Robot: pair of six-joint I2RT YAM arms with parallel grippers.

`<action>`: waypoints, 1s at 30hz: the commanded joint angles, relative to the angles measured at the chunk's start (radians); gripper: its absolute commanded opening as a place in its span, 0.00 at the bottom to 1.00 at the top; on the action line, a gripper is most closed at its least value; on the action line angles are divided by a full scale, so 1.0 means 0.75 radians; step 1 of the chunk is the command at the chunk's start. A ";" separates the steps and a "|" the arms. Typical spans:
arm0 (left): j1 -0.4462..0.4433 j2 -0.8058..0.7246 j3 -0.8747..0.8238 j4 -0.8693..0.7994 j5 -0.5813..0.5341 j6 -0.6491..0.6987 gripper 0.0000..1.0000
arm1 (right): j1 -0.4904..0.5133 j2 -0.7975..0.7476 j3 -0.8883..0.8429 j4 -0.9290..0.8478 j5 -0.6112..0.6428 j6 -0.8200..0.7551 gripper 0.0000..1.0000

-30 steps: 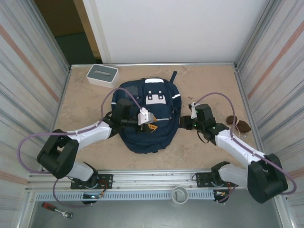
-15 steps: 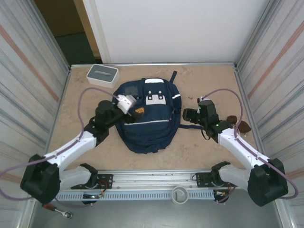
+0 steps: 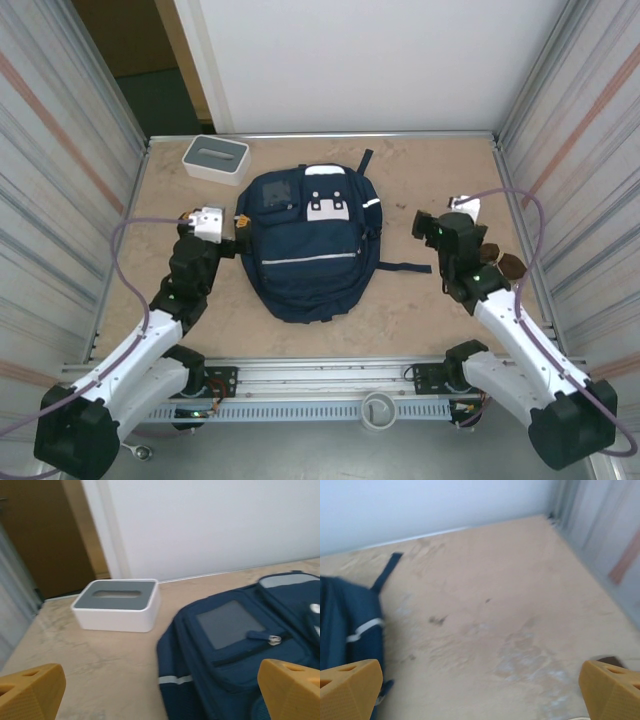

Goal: Pack books, pencil case, and school supplies into a backpack

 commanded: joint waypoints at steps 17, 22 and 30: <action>0.364 0.384 -0.188 0.456 0.093 0.043 0.99 | -0.342 0.291 -0.475 0.847 -0.047 -0.258 0.99; 0.370 0.561 -0.157 0.533 0.167 0.066 0.99 | -0.350 0.445 -0.432 0.948 -0.097 -0.317 0.99; 0.447 0.730 -0.060 0.551 0.467 0.014 0.99 | -0.448 0.651 -0.321 1.050 -0.327 -0.337 1.00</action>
